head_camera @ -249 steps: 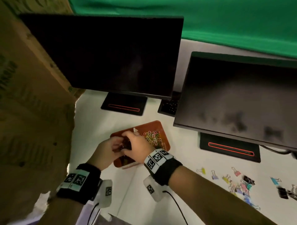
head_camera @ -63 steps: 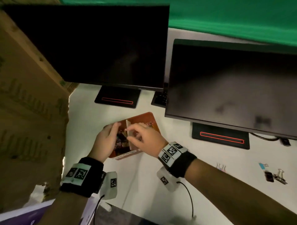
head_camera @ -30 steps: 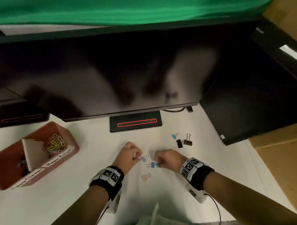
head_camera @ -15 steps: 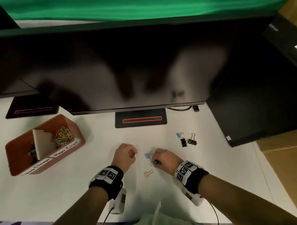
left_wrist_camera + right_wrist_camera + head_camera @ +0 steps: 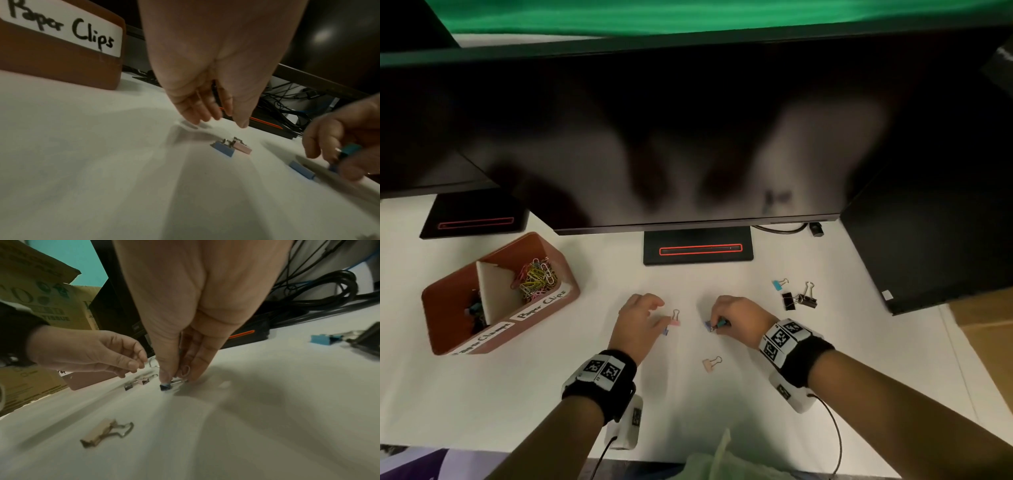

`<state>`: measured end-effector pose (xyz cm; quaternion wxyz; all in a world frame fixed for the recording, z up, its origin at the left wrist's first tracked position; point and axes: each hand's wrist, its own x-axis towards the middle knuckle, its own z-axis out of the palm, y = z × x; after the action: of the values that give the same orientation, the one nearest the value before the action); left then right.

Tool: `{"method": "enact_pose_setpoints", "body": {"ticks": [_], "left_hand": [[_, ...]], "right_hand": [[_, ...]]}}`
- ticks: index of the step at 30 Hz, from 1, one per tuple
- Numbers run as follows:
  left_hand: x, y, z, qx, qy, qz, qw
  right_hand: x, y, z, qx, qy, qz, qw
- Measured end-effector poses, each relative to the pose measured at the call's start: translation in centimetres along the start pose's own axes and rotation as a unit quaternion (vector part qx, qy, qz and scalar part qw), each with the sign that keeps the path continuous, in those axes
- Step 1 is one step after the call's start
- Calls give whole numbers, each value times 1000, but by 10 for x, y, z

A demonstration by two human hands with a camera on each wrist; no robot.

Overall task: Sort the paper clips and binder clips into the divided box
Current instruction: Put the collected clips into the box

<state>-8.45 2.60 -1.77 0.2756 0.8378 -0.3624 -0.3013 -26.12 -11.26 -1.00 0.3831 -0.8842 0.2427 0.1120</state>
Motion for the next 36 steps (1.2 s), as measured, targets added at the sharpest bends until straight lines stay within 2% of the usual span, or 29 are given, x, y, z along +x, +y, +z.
{"method": "enact_pose_setpoints", "body": {"ticks": [5,8,11,22,28,32,36], "left_hand": [[-3,1,15,69,-17,-51,996],[-1,4,24,54,-7,-67,996],[4,5,25,36,-2,-60,998],[4,0,12,-5,-48,-16,999],[0,-4,8,24,-60,29,997],[-1,-9,5,36,-48,39,997],[1,-13,0,64,-52,45,996]], "right_hand": [[13,-9,2,-57,-72,22,996],[15,-11,4,-71,-67,37,995],[14,-9,3,-65,-53,46,995],[-7,2,3,-70,-73,53,994],[-19,-6,10,-54,-121,12,991],[-21,-20,28,-98,-162,-10,982],[-16,-28,39,-104,-145,4,984]]}}
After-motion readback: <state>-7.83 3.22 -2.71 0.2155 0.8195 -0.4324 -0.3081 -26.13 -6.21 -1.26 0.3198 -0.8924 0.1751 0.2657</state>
